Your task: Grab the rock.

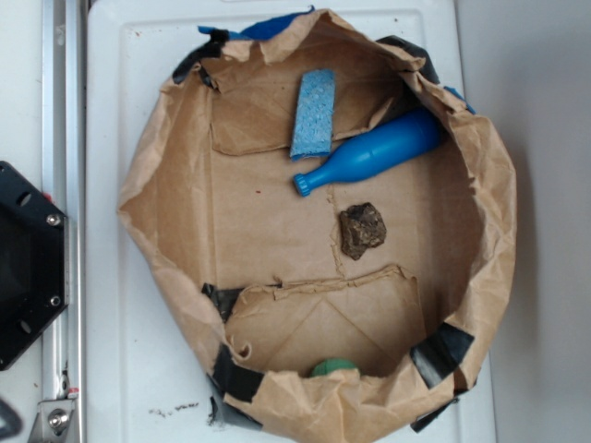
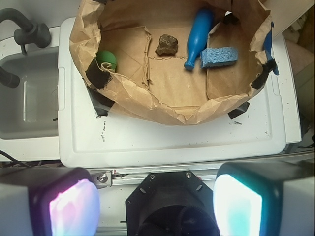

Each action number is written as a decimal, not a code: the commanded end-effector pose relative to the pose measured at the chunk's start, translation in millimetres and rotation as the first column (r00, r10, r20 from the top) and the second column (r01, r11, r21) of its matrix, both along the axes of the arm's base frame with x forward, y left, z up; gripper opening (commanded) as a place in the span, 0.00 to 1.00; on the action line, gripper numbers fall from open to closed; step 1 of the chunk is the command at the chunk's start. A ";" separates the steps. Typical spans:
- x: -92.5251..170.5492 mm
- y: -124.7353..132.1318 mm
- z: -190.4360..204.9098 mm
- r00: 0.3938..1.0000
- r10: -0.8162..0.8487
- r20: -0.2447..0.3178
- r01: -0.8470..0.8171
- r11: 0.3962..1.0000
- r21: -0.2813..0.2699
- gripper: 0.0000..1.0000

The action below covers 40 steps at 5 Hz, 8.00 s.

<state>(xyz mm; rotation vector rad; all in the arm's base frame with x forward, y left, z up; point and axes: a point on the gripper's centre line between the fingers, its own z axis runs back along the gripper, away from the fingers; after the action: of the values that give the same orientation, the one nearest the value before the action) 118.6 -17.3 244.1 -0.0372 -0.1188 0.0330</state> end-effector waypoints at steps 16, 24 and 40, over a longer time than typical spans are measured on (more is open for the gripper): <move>164.4 -7.2 -35.3 0.589 0.798 0.129 -0.807 0.589 0.043 1.00; 144.2 17.7 -124.2 0.284 0.959 0.003 -0.956 0.284 -0.073 1.00; 198.7 30.0 -214.2 0.229 0.961 0.158 -0.972 0.218 0.084 1.00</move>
<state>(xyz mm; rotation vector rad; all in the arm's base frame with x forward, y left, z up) 315.6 12.5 25.2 0.2483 -0.1741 1.3398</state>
